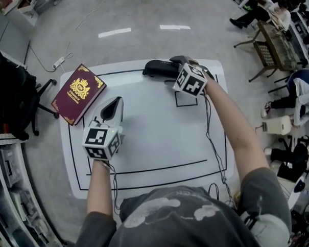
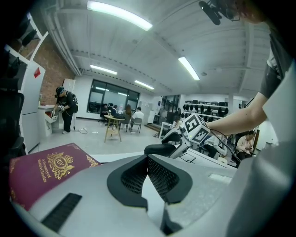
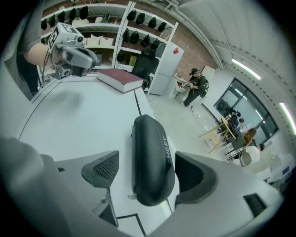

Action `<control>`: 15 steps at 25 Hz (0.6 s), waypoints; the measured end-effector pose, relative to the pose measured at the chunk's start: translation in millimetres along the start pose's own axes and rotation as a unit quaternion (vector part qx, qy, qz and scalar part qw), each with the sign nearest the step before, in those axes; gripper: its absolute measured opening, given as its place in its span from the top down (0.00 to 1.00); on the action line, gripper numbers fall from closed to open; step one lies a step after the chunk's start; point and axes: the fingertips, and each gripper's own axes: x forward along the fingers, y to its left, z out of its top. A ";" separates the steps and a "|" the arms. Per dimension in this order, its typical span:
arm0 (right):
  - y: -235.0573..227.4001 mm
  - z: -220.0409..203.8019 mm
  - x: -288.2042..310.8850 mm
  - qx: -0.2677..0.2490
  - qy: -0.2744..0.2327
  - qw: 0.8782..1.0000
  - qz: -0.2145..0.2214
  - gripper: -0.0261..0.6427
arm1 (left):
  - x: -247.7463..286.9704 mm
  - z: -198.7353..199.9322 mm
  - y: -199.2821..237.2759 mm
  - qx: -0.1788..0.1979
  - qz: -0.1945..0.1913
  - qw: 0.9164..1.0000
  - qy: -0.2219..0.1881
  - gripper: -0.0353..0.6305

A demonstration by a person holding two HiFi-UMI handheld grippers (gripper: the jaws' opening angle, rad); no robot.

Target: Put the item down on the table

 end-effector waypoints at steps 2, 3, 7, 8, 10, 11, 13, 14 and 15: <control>-1.8 2.1 -18.2 0.014 -0.008 1.000 -0.002 0.40 | -6.4 7.6 -6.1 0.008 0.000 1.000 -0.006 0.94; -1.1 3.6 -28.5 0.021 -0.012 1.000 -0.001 0.40 | -9.8 11.5 -9.5 0.012 0.000 1.000 -0.009 0.94; 9.0 11.1 -68.6 0.052 -0.042 0.998 0.000 0.45 | -24.6 26.4 -25.8 0.025 -0.001 0.999 -0.022 0.94; 12.7 13.1 -77.6 0.061 -0.051 0.997 -0.002 0.49 | -28.5 29.4 -30.6 0.028 -0.001 0.999 -0.025 0.94; 20.6 15.9 -94.0 0.071 -0.066 0.995 -0.012 0.54 | -36.4 34.4 -41.0 0.034 -0.001 0.999 -0.031 0.94; 24.6 16.8 -101.5 0.071 -0.072 0.995 -0.020 0.57 | -40.5 36.5 -46.4 0.037 -0.001 0.999 -0.034 0.94; 33.4 17.1 -115.4 0.074 -0.084 0.993 -0.034 0.63 | -48.8 40.0 -57.8 0.042 -0.001 0.998 -0.038 0.94; 37.9 16.6 -122.3 0.077 -0.090 0.992 -0.042 0.67 | -53.3 41.2 -63.8 0.044 -0.001 0.998 -0.041 0.94; 41.8 16.1 -129.4 0.080 -0.097 0.991 -0.052 0.71 | -58.0 41.8 -70.1 0.045 0.000 0.998 -0.043 0.94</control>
